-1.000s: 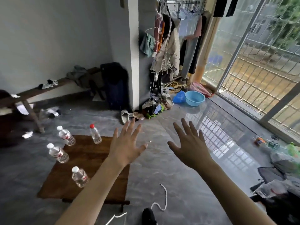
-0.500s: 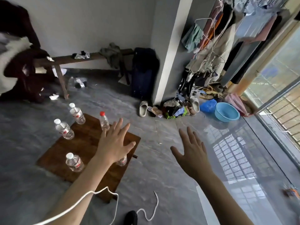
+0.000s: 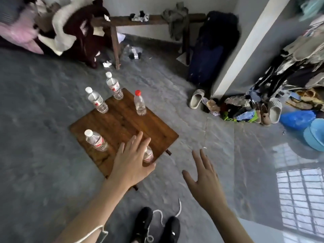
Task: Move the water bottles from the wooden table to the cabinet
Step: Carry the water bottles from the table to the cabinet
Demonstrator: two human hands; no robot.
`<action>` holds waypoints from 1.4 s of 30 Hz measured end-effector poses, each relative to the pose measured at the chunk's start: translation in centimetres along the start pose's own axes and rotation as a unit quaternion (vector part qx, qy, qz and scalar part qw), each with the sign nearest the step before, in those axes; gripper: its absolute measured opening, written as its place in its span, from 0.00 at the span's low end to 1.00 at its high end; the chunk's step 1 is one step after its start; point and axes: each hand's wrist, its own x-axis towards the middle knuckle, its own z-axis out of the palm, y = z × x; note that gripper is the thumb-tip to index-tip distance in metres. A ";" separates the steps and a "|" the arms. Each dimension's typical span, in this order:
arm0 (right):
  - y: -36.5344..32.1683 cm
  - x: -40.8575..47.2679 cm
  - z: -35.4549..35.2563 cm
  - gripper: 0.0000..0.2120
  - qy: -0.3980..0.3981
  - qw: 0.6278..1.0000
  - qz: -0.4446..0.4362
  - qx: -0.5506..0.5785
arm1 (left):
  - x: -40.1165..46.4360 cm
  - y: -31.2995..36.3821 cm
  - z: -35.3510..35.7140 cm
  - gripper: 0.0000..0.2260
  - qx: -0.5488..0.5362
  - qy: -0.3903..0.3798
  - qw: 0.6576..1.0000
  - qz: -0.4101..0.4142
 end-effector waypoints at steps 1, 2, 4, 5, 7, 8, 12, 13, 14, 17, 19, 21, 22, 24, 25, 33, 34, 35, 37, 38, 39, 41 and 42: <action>0.6 0.7 1.1 0.35 -0.011 1.000 -0.007 0.001 | 0.0 0.1 1.3 0.38 0.001 -0.005 1.000 -0.009; 1.2 1.4 2.1 0.35 -0.022 1.000 -0.012 0.001 | -0.2 0.1 2.4 0.38 0.003 -0.005 1.000 -0.013; 2.5 2.5 4.1 0.35 -0.045 0.999 -0.010 0.015 | -0.2 0.1 4.5 0.36 -0.009 0.010 1.000 -0.007; 3.0 3.0 5.1 0.34 -0.057 0.998 -0.010 0.024 | -0.1 -0.1 5.6 0.35 -0.025 0.025 0.999 -0.008; 4.0 4.0 7.2 0.35 -0.081 0.996 -0.017 0.045 | 0.0 -0.6 7.9 0.35 -0.064 0.050 0.996 -0.021; 4.4 4.6 8.3 0.35 -0.092 0.994 -0.019 0.056 | 0.1 -1.0 9.0 0.36 -0.084 0.057 0.994 -0.032; 5.0 6.5 12.8 0.34 -0.123 0.987 -0.024 0.104 | 1.0 -3.0 13.1 0.39 -0.193 0.085 0.974 -0.084; 5.0 7.1 13.8 0.34 -0.125 0.985 -0.022 0.121 | 1.3 -3.5 14.0 0.40 -0.228 0.094 0.965 -0.087; 5.1 7.6 14.9 0.33 -0.122 0.983 -0.021 0.133 | 1.7 -3.9 15.0 0.41 -0.260 0.103 0.956 -0.086; 5.3 9.2 18.1 0.33 -0.110 0.983 -0.012 0.148 | 3.0 -5.2 18.3 0.43 -0.332 0.127 0.932 -0.071; 5.4 10.2 20.0 0.32 -0.104 0.981 0.000 0.163 | 3.8 -6.0 20.3 0.47 -0.389 0.128 0.910 -0.067; 5.5 11.3 21.5 0.32 -0.095 0.979 0.012 0.178 | 4.8 -6.4 21.9 0.49 -0.436 0.132 0.888 -0.059; 5.5 11.8 22.1 0.32 -0.092 0.979 0.015 0.183 | 5.4 -6.6 22.5 0.48 -0.452 0.135 0.880 -0.053; 5.6 12.7 23.3 0.31 -0.092 0.977 0.016 0.189 | 6.7 -6.8 23.3 0.42 -0.472 0.144 0.868 -0.048; 5.6 13.0 23.8 0.30 -0.094 0.976 0.017 0.194 | 7.3 -6.9 23.4 0.38 -0.477 0.152 0.864 -0.050; 3.6 14.5 23.5 0.23 -0.104 0.909 0.140 0.378 | 8.4 -6.7 18.0 0.29 -0.442 0.191 0.874 0.062; 3.1 14.6 22.9 0.21 -0.105 0.892 0.157 0.412 | 8.5 -6.5 16.7 0.29 -0.440 0.190 0.874 0.079; 2.7 14.5 22.1 0.19 -0.110 0.863 0.180 0.459 | 8.5 -6.3 15.4 0.30 -0.434 0.187 0.876 0.093; 2.2 14.3 20.3 0.14 -0.126 0.777 0.231 0.572 | 8.4 -5.7 12.6 0.31 -0.415 0.172 0.885 0.122; 2.0 14.0 19.2 0.15 -0.137 0.731 0.251 0.619 | 8.4 -5.4 11.1 0.31 -0.407 0.163 0.889 0.135; 1.9 13.8 18.1 0.16 -0.150 0.692 0.263 0.655 | 8.3 -5.1 9.6 0.31 -0.402 0.155 0.890 0.146; 1.6 13.2 15.7 0.20 -0.176 0.634 0.268 0.704 | 8.3 -4.4 6.2 0.31 -0.406 0.142 0.888 0.163; 1.5 12.9 14.4 0.22 -0.189 0.614 0.266 0.718 | 8.4 -3.9 4.5 0.31 -0.413 0.136 0.884 0.170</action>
